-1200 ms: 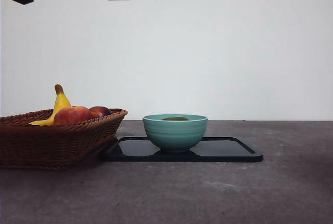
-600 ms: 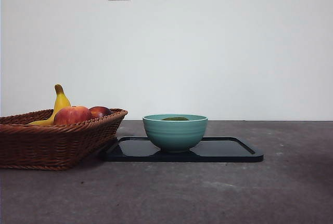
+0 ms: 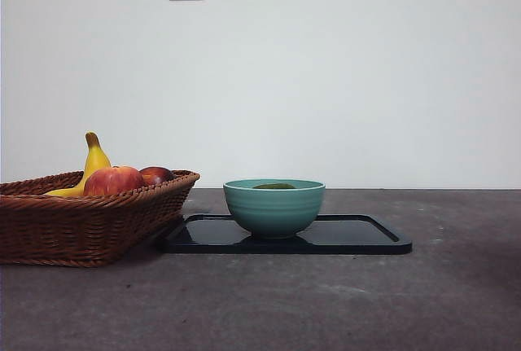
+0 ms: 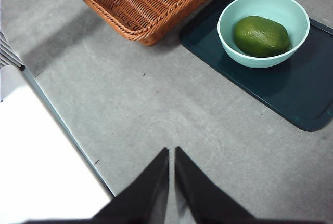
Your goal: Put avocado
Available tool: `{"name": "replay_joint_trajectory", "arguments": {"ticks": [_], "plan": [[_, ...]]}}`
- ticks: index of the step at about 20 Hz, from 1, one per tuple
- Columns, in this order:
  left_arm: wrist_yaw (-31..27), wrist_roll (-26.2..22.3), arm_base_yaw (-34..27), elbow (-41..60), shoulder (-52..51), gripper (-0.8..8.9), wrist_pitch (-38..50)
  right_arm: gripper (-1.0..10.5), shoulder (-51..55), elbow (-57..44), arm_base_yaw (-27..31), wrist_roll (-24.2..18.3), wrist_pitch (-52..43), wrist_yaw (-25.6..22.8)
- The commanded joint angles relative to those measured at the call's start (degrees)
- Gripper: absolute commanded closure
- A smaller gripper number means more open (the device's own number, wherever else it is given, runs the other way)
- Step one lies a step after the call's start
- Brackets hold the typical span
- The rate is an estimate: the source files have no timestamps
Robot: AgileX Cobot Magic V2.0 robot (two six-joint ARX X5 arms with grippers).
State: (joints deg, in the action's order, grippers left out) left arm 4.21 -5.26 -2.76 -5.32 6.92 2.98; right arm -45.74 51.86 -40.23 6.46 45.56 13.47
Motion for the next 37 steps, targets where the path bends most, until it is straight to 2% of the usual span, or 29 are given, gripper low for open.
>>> {"name": "replay_joint_trajectory", "arguments": {"ticks": [1,6,14,16,29,32,33,35,37], "plan": [[-0.4,0.3,-0.3,2.1,-2.3,8.04,-0.2,9.4,-0.2,0.3,-0.6,0.5,-0.6,0.0],[-2.2,0.2,-0.8,3.0,-6.3,8.04,-8.2,9.4,-0.2,0.3,-0.6,0.5,-0.6,0.0],[-2.6,1.0,-0.8,4.7,-6.8,8.04,-13.9,9.4,-0.2,0.3,-0.6,0.5,-0.6,0.0],[-2.6,3.3,-0.8,4.7,-6.8,8.04,-13.8,9.4,-0.2,0.3,-0.6,0.5,-0.6,0.0],[-2.6,3.4,-0.8,4.7,-6.7,8.04,-13.7,9.4,-0.2,0.3,-0.6,0.5,-0.6,0.0],[-2.6,3.4,-0.8,4.7,-6.7,8.04,-13.7,9.4,0.1,0.3,-0.3,-0.9,-0.4,-0.1],[-2.6,3.4,-0.8,4.7,-6.7,8.04,-13.7,9.4,1.1,0.3,0.6,-2.0,-0.3,-0.1],[-2.6,3.4,-0.8,4.7,-6.7,8.04,-13.7,9.4,3.7,0.0,5.5,-7.6,-2.0,-0.4],[-2.6,3.4,-0.8,4.7,-6.7,8.04,-13.7,9.4,7.7,-1.7,13.4,-7.3,-8.2,-0.2]]}}
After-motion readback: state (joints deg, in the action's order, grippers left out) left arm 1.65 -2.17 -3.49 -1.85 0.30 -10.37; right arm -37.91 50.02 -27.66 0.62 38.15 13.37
